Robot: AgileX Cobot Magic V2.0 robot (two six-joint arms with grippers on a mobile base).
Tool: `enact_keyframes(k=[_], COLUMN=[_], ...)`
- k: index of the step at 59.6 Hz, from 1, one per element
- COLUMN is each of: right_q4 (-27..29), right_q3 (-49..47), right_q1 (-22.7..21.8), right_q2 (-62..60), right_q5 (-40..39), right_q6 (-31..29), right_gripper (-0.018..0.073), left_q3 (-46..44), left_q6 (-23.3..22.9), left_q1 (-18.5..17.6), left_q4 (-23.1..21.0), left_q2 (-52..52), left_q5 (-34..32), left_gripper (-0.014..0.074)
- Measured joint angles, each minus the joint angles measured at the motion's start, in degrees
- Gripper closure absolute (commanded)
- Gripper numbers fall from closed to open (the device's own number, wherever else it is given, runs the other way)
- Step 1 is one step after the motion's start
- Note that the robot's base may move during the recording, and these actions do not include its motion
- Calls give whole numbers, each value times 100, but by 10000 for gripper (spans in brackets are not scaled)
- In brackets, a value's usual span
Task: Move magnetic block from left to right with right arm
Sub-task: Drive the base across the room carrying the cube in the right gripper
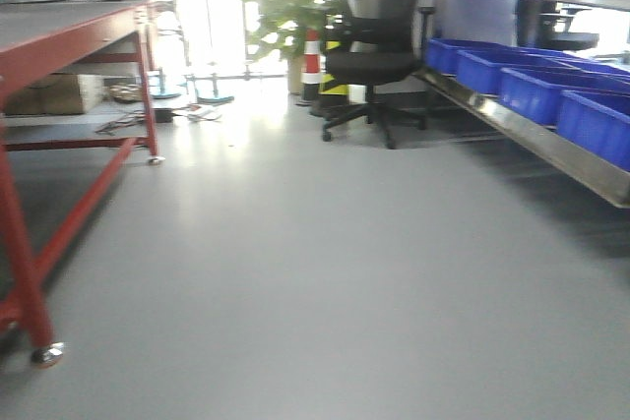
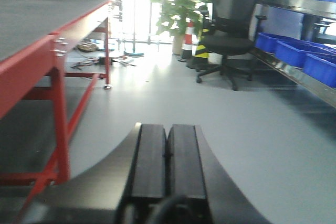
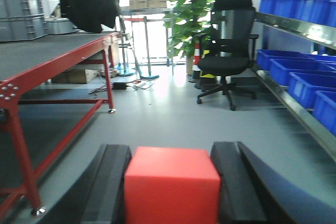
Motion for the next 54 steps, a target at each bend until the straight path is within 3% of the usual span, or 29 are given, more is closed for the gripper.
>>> enact_keyframes(k=[54], right_q4=[0], right_q3=[0], right_q1=[-13], right_q2=[0], right_q5=[-4], right_q6=[0], right_gripper=[410], left_q3=[0], left_q6=[0], left_q1=[0], left_q4=[0], left_q2=[0], left_q5=[0], left_gripper=[713])
